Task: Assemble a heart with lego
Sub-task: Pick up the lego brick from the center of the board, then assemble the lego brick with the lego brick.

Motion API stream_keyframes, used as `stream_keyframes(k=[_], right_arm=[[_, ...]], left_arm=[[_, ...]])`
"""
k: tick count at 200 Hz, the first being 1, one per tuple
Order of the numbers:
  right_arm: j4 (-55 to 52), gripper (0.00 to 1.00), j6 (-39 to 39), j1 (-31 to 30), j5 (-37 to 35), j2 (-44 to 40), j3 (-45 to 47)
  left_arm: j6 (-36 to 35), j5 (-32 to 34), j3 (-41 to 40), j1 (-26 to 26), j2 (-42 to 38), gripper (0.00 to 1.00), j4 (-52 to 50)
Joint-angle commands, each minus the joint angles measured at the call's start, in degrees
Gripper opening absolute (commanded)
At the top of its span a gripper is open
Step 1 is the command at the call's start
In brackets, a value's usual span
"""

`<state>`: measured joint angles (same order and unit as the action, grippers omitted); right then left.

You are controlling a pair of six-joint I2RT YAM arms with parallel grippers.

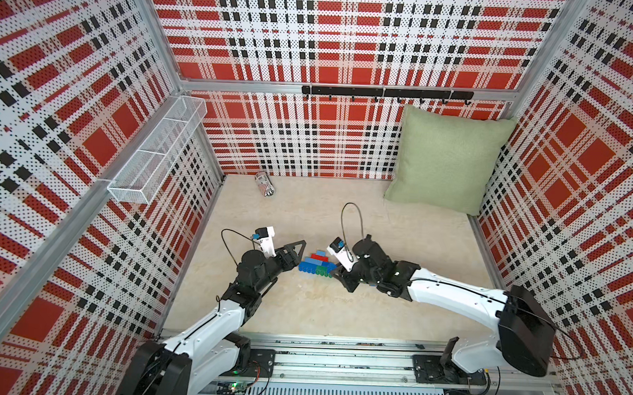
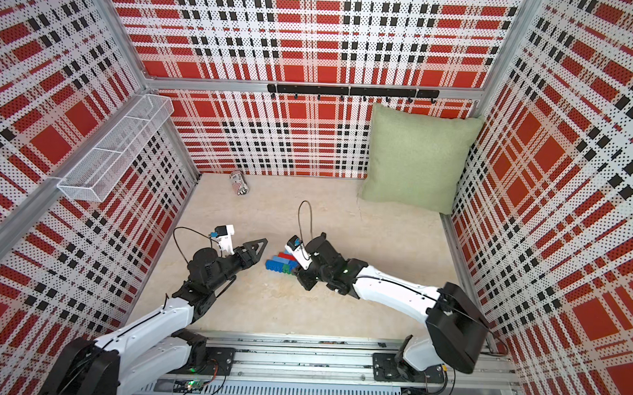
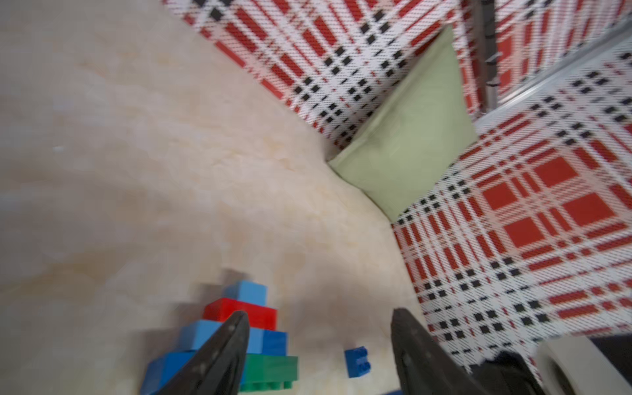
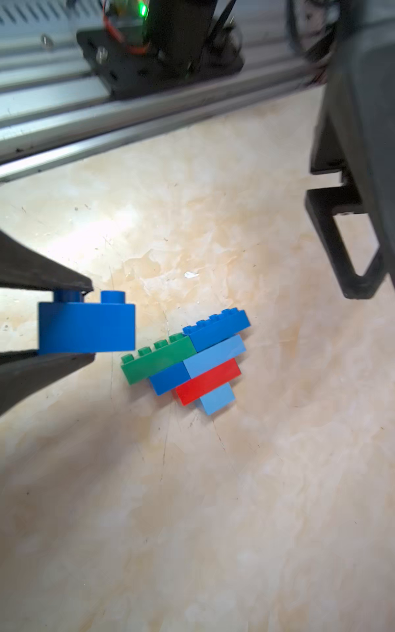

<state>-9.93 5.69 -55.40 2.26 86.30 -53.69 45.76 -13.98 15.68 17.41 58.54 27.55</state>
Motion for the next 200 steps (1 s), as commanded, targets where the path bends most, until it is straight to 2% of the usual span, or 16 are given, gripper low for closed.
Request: stream_keyframes(k=[1, 37, 92, 169, 200], right_arm=[[-0.89, 0.27, -2.53, -4.59, -12.6, 6.02, -2.96], [0.03, 0.26, -2.89, -7.71, -16.69, 14.87, -6.57], [6.96, 0.29, -3.85, -7.65, -17.81, 17.74, -3.42], [12.61, 0.33, -4.95, -4.99, -14.39, 19.96, -0.63], [12.56, 0.45, -5.95, -4.54, -12.09, 19.17, -0.25]], left_arm=[[-2.04, 6.4, -0.43, -0.61, 2.57, 0.7, -5.19], [-4.45, 7.75, 0.05, -1.18, 8.93, 0.71, -3.43], [-3.99, 3.63, 0.74, -1.58, 18.84, 0.7, 4.45], [-4.01, 2.4, 0.75, -1.48, 20.08, 0.7, 5.4], [-4.45, 1.38, 1.62, -1.07, 21.82, 0.7, 5.49]])
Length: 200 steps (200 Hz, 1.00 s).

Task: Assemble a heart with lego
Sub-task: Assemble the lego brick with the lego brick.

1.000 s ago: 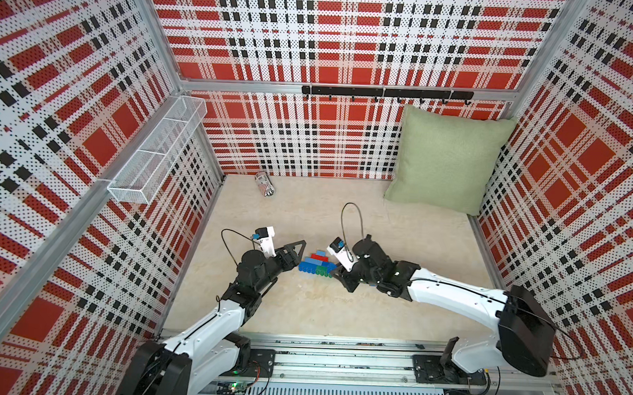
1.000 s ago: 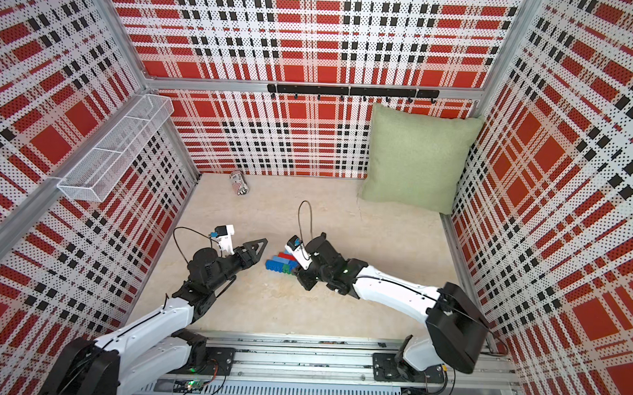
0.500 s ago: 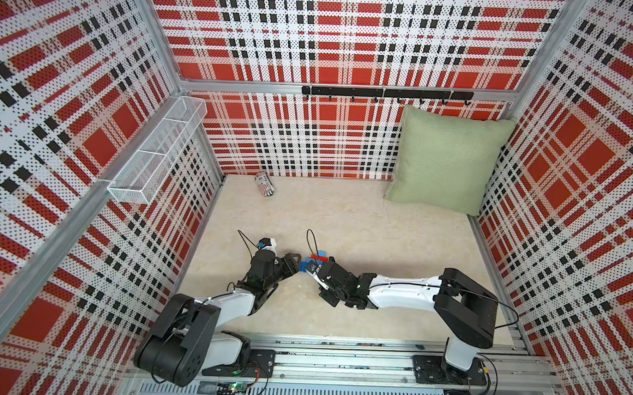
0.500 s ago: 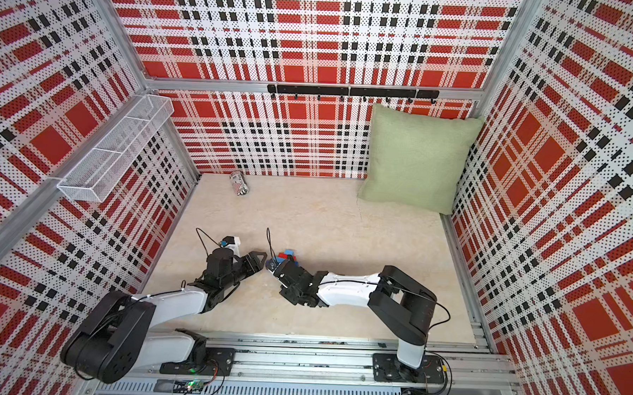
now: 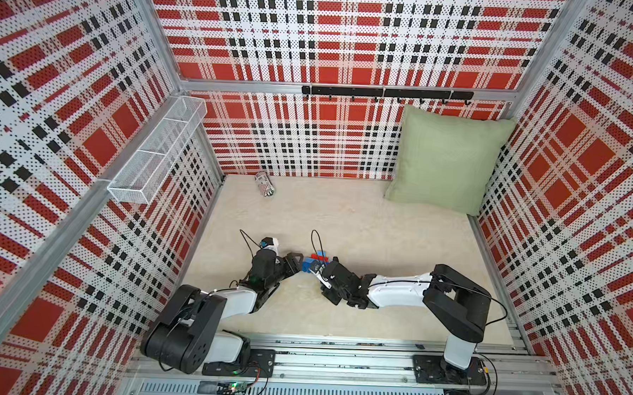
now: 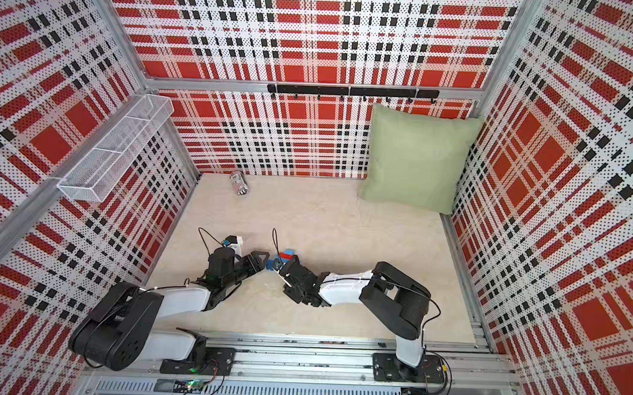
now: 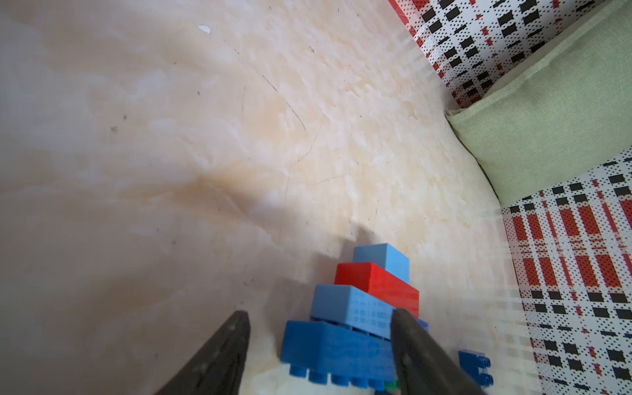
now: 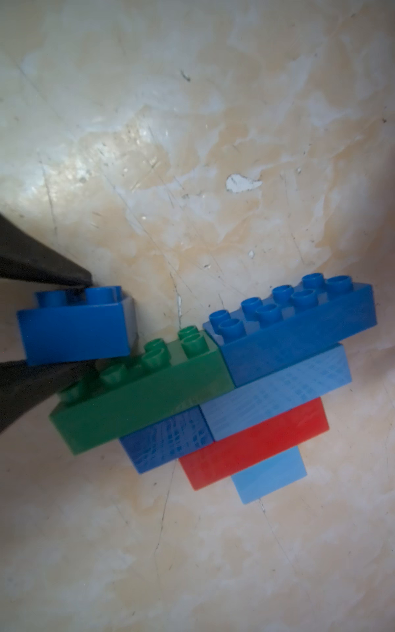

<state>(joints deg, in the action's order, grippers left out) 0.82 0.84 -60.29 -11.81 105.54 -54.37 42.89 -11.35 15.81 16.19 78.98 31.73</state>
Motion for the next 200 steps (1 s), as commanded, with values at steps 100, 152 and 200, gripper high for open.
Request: stream_keyframes(k=[100, 152, 200], right_arm=[[-0.89, 0.49, -2.32, 5.27, 7.68, -12.78, 7.94], [3.25, 0.46, 0.99, 5.36, 7.6, -9.39, 9.35], [4.85, 0.49, 1.98, 5.86, 6.77, -4.94, 6.74]], left_arm=[[-2.33, -1.51, 3.36, 1.57, 3.75, 0.7, 1.3], [-2.69, -1.66, 3.74, 2.45, 3.84, 0.69, 1.24], [-2.62, -1.48, 3.35, 2.45, 3.02, 0.69, 1.15]])
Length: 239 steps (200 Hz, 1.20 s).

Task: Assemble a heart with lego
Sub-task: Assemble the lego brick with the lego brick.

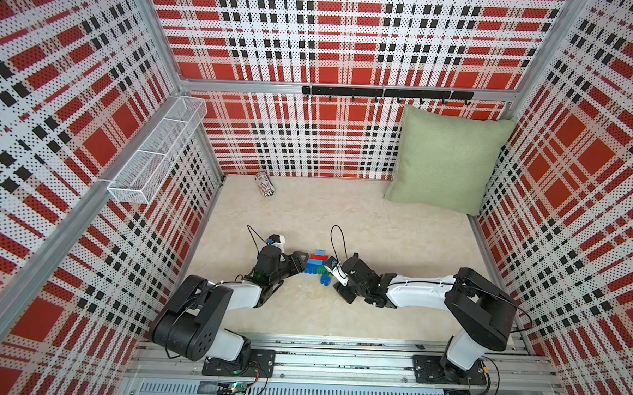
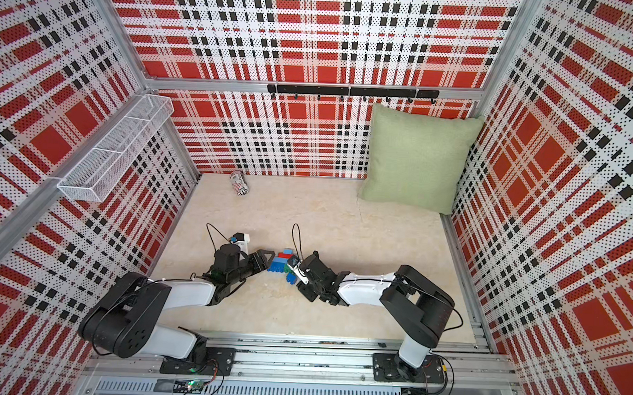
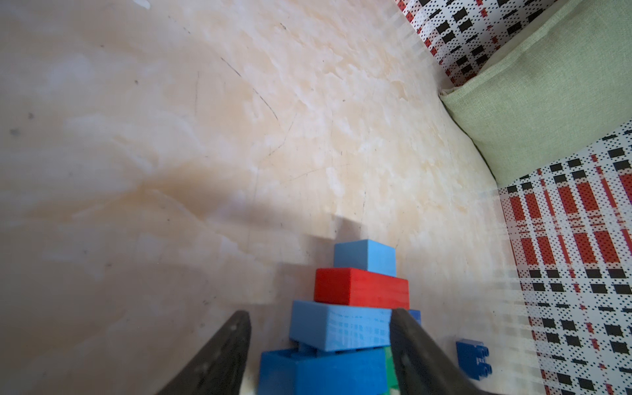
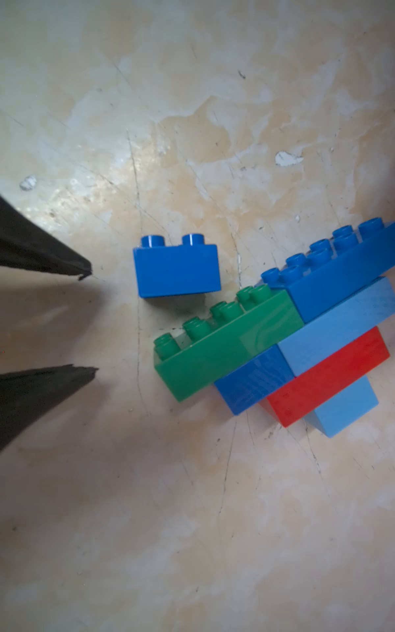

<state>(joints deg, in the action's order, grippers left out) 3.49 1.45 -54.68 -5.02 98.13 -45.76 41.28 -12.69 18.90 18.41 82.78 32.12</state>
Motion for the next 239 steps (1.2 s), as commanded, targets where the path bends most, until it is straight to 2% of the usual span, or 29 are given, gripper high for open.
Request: stream_keyframes(k=[1, 92, 122, 150, 180, 198, 206, 239], right_arm=[[2.25, 0.49, 1.36, 0.26, 0.08, 2.53, -1.88], [3.55, 0.52, 1.38, 3.46, 2.69, 5.73, -4.8], [2.74, 0.53, 0.68, 4.14, 2.12, 4.4, -4.35], [2.37, 0.58, -0.81, 3.67, 4.3, -0.41, -1.41], [-0.15, 0.64, -2.43, 1.42, 0.74, -2.19, -1.79], [-2.05, 0.67, -1.3, 1.26, -0.47, -1.25, -4.47], [-2.67, 0.72, -0.79, 0.84, -1.43, -0.67, -5.61], [-3.67, 0.82, 2.51, -1.29, -7.8, 2.65, -9.47]], left_arm=[[-1.01, -0.14, 0.26, 0.22, -0.74, 0.69, 0.75], [-1.2, -0.1, 0.18, 0.13, -1.74, 0.69, 0.16], [-1.2, -0.11, 0.18, 0.04, -2.85, 0.69, -0.55], [-1.45, 1.04, -0.51, -0.22, -4.73, 0.69, -1.51], [-1.37, 1.26, -0.7, -0.48, -5.48, 0.69, -1.71], [-1.2, 1.59, -0.88, -0.57, -6.11, 0.69, -1.88], [-1.12, 1.94, -1.04, -0.66, -6.52, 0.69, -2.05], [-1.1, 2.59, -1.23, -1.08, -7.59, 0.69, -2.41]])
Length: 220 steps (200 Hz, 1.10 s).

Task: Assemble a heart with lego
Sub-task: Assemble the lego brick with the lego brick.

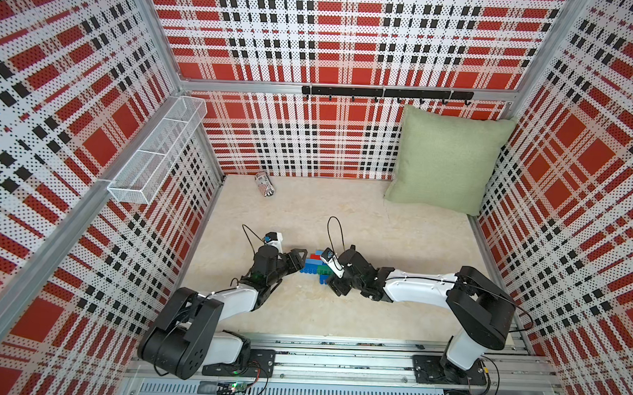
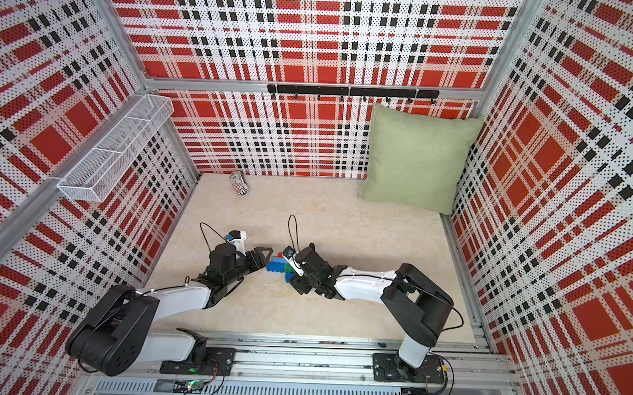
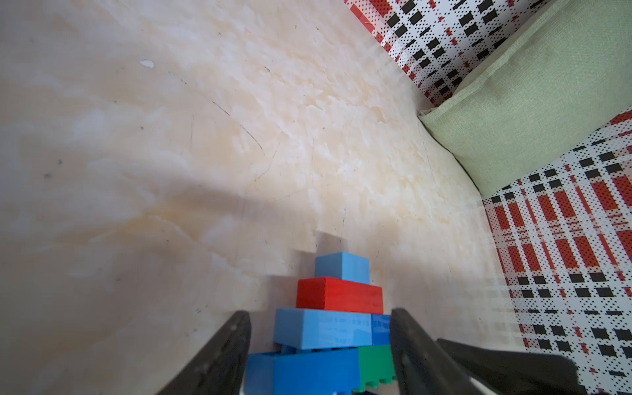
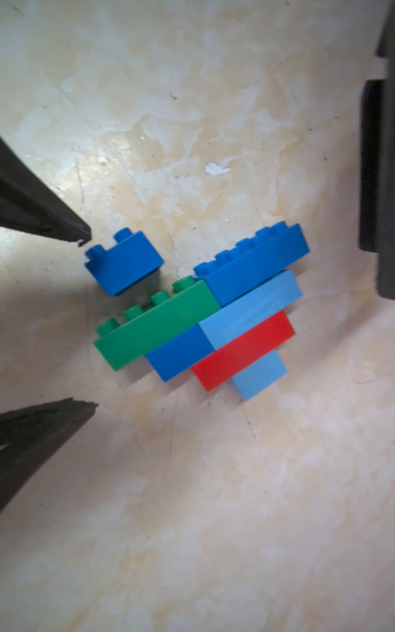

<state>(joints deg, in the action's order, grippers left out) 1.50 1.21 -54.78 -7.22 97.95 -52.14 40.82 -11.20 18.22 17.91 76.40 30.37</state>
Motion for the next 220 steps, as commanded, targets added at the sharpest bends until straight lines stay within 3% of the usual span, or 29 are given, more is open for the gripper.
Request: stream_keyframes(k=[1, 68, 112, 174, 193, 220], right_arm=[[-1.72, 0.82, 2.83, -1.23, -5.82, 2.93, -3.25], [-4.43, 0.9, 5.24, -3.05, -11.3, 9.99, -9.33], [-4.05, 0.9, 5.04, -3.05, -12.2, 8.64, -8.11], [-2.08, 0.96, 4.86, -2.45, -4.83, -0.08, -2.69], [0.27, 0.96, 5.54, 0.55, 1.89, -4.48, 2.9], [1.05, 0.93, 4.29, 2.23, 1.83, -6.08, 6.8]], left_arm=[[-0.65, 1.1, -0.55, -0.59, -1.23, 0.69, -0.66], [-0.92, 0.65, -0.38, -1.1, -0.55, 0.69, -0.75], [-1.14, 0.12, -0.38, -1.21, -0.34, 0.69, -0.76], [-0.99, 0.53, -0.57, -1.12, -0.91, 0.69, -0.75], [-1.27, -0.04, -0.07, -1.05, -0.01, 0.69, -0.67], [-1.88, -1.15, 1.1, -0.1, 1.9, 0.68, -0.13]])
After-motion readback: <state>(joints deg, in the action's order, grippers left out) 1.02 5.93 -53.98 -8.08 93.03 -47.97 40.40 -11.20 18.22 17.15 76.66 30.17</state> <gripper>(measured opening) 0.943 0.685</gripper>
